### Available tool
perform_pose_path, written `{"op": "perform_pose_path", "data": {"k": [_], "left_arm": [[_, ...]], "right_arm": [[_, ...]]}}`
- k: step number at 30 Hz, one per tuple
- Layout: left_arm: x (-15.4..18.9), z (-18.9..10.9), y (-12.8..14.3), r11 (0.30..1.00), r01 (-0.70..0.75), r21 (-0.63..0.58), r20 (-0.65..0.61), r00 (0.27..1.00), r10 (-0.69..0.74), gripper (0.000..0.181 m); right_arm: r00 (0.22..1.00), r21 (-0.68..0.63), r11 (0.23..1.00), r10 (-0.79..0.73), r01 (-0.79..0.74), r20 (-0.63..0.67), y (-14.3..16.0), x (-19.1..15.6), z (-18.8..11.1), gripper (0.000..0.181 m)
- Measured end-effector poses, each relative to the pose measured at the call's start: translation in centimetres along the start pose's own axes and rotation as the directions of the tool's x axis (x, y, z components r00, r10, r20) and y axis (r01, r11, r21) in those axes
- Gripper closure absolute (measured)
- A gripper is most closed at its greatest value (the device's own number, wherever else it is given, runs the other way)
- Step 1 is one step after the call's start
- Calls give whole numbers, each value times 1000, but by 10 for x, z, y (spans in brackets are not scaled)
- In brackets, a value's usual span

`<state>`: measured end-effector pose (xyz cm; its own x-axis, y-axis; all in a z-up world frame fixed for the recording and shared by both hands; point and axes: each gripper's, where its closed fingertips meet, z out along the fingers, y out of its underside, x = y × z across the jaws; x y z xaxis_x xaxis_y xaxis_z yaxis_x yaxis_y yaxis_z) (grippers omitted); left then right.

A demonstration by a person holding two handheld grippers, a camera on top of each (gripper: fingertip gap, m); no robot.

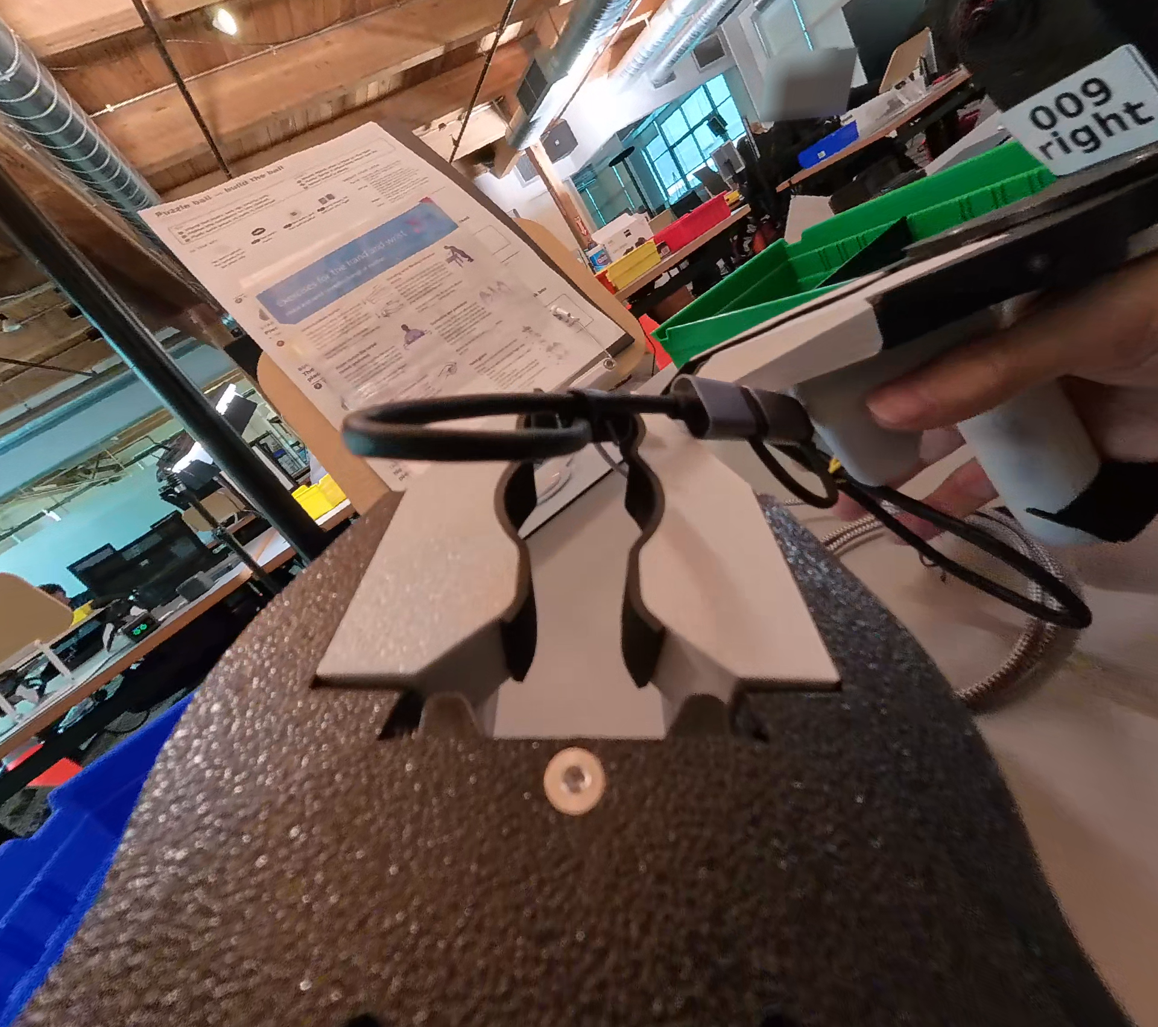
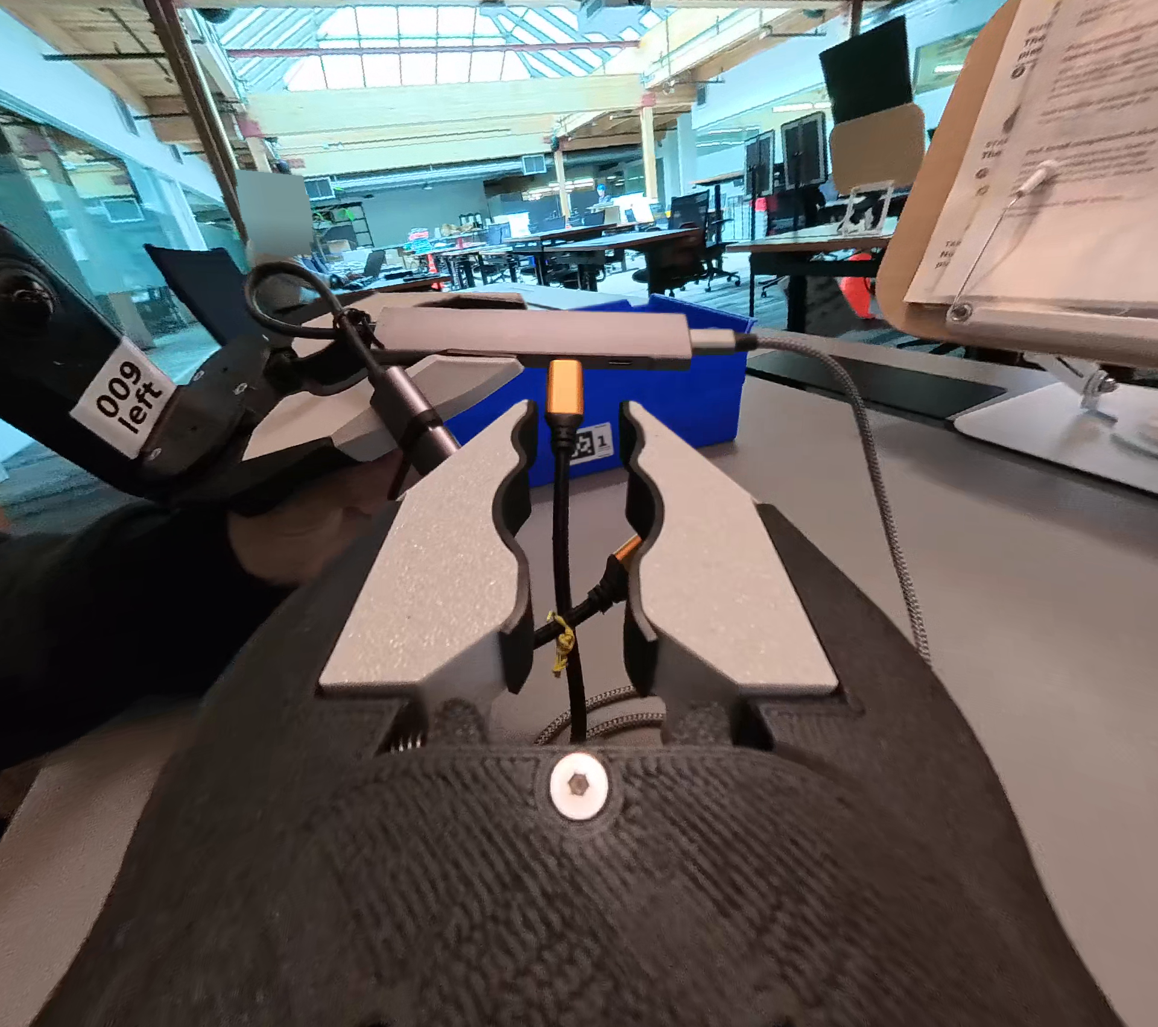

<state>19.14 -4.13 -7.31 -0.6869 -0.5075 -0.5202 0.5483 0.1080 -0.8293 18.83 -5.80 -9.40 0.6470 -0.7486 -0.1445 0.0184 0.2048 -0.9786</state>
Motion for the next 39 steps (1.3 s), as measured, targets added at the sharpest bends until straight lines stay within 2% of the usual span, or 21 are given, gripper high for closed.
{"op": "perform_pose_path", "data": {"k": [3,8,11,16,23,26,29,34,39], "left_arm": [[1,1,2,1000,2,-7,-8,1000,-2,160],[-2,2,9,999,30,-32,-14,999,-31,158],[-1,1,11,999,27,-29,-12,1000,-28,158],[-1,1,13,998,15,-63,-2,1000,-15,157],[-1,2,17,994,27,-104,-4,1000,-28,159],[0,2,16,994,38,-101,-15,999,-40,160],[4,3,16,994,28,-103,-28,999,-30,159],[3,3,14,995,19,-95,-25,999,-22,159],[5,3,11,997,-11,-81,-26,1000,9,159]], "right_arm": [[999,-8,1000,-27,27,20,3,-3,2,170],[986,-7,986,-164,164,-42,-1,1,4,171],[959,-31,961,-276,275,-66,-2,0,3,171],[919,-48,926,-379,376,-111,-4,1,2,171],[907,-20,916,-399,400,-137,-1,3,3,171],[909,20,920,-383,391,-165,-5,4,4,164],[919,21,927,-369,375,-142,-3,2,6,171],[936,17,943,-328,333,-131,0,1,7,171],[952,16,959,-277,282,-130,2,3,8,154]]}}
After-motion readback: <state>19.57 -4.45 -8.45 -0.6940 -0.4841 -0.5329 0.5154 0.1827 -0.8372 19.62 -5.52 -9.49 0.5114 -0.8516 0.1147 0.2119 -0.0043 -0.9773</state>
